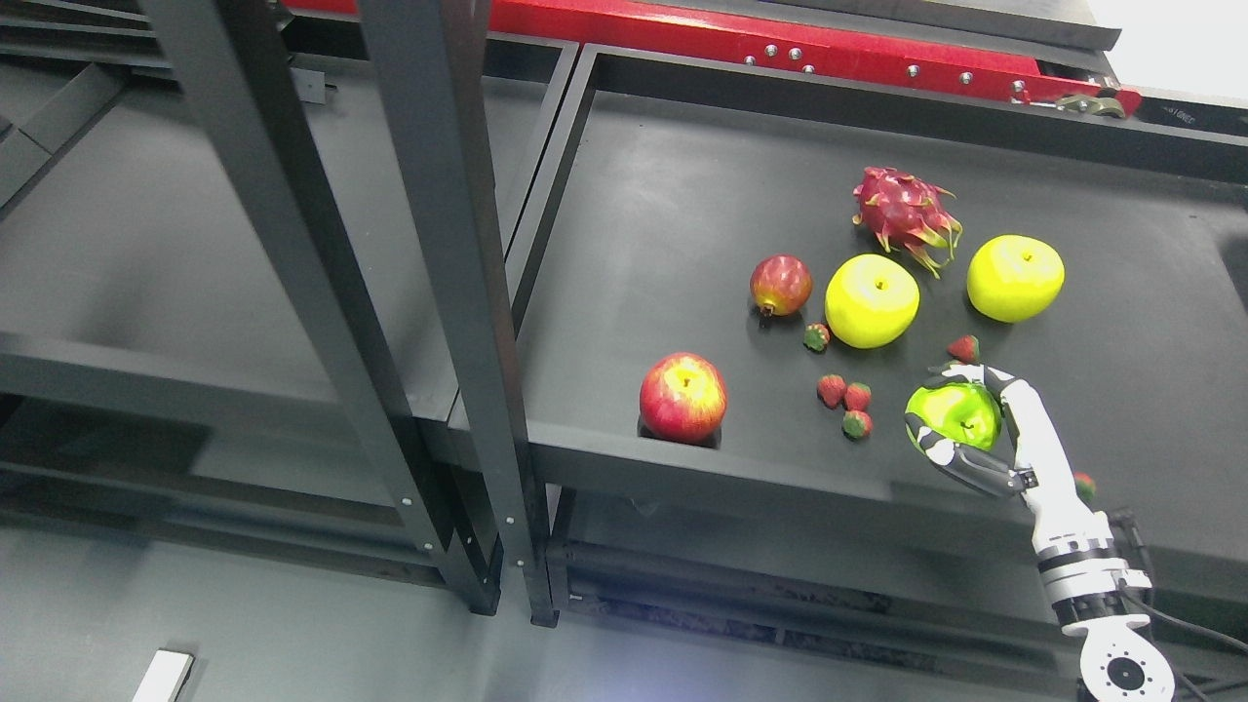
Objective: Place green apple on left shelf middle layer
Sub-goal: 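Lower the apple onto the shelf layer near the pears and release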
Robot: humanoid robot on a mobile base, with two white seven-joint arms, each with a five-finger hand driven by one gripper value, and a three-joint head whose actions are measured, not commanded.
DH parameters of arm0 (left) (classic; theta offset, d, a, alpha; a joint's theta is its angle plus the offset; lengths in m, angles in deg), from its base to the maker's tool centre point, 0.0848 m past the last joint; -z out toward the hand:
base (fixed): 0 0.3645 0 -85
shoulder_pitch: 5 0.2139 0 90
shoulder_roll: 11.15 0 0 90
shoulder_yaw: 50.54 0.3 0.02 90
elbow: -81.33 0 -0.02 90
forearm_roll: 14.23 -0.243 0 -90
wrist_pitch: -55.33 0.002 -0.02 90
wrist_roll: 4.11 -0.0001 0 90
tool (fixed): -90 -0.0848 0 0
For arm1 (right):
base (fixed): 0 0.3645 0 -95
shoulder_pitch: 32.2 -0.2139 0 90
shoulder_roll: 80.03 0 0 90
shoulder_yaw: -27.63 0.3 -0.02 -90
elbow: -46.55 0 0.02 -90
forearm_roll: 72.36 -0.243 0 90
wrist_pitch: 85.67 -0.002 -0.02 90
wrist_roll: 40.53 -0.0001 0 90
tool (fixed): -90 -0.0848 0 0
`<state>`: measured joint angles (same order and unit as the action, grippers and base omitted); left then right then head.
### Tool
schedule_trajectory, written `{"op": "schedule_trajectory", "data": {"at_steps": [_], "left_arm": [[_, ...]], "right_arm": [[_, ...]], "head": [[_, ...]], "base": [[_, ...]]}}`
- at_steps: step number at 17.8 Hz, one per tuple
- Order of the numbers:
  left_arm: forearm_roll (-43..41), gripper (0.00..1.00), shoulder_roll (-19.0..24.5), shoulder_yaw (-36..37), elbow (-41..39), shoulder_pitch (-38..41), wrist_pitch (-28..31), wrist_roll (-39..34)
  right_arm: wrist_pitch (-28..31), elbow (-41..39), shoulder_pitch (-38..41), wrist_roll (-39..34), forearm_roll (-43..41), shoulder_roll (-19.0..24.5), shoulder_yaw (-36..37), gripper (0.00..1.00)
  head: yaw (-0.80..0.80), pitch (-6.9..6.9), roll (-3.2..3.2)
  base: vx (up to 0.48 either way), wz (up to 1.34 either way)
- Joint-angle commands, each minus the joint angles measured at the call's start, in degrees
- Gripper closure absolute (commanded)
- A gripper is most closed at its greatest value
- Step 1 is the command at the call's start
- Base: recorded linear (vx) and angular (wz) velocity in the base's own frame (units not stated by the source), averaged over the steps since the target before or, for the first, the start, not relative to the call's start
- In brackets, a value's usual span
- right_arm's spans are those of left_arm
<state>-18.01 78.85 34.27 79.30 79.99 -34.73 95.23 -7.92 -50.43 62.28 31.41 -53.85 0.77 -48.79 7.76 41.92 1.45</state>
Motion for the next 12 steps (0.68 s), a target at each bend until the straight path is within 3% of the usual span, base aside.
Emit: {"op": "schedule_trajectory", "data": {"at_steps": [1, 12], "left_arm": [[0.0, 0.00, 1.0, 0.0, 0.0, 0.0, 0.0, 0.0], [0.0, 0.00, 1.0, 0.0, 0.0, 0.0, 0.0, 0.0]], "right_arm": [[0.2, 0.4, -0.5, -0.2, 0.1, 0.1, 0.6, 0.97], [1.3, 0.8, -1.6, -0.6, 0.4, 0.1, 0.0, 0.97]], "head": [[0.00, 0.00, 0.00], [0.00, 0.00, 0.00]], "base": [[0.175, 0.01], [0.123, 0.00]]}}
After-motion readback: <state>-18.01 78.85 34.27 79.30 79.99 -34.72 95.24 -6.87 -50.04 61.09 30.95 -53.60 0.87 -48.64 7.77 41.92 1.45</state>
